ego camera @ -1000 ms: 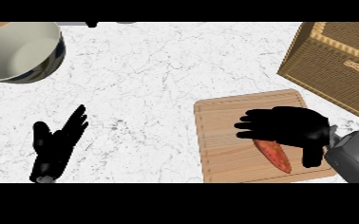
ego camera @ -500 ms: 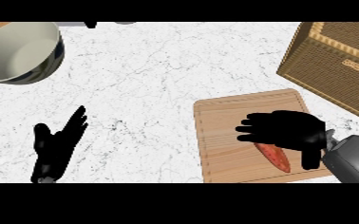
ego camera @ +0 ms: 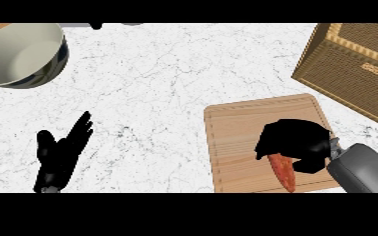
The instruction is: Pick the sweet potato from the cutting board and place it in the basket
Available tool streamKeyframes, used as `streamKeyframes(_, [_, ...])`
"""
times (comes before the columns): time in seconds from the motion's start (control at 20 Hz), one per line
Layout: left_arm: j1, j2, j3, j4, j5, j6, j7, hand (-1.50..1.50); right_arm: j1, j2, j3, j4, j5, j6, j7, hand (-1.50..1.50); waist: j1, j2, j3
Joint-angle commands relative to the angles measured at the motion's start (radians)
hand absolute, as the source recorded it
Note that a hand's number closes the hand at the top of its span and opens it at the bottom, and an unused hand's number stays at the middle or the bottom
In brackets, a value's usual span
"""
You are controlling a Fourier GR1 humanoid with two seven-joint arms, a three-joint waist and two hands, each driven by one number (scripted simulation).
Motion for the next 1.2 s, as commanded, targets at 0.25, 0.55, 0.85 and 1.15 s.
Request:
streamKeyframes(0.25, [0.054, -0.012, -0.011, 0.025, -0.007, -0.012, 0.076, 0.00, 0.021, 0.054, 0.029, 0.014, 0.132, -0.151, -0.047, 1.50, 0.001, 0.010, -0.014])
streamKeyframes(0.55, [0.059, -0.008, 0.000, 0.004, -0.011, -0.002, 0.059, 0.00, -0.021, 0.175, -0.285, 0.233, 0.024, -0.038, 0.435, 1.50, -0.021, 0.019, -0.017])
streamKeyframes(0.85, [0.075, -0.011, 0.003, -0.018, -0.007, 0.005, 0.069, 0.00, -0.079, 0.316, -0.482, 0.309, 0.023, -0.087, 0.913, 1.50, -0.019, 0.019, -0.021])
streamKeyframes(1.15, [0.059, -0.017, -0.016, -0.019, -0.013, -0.011, 0.071, 0.00, -0.248, 0.571, -0.635, 0.273, 0.034, -0.332, 1.332, 1.50, 0.022, 0.015, -0.015])
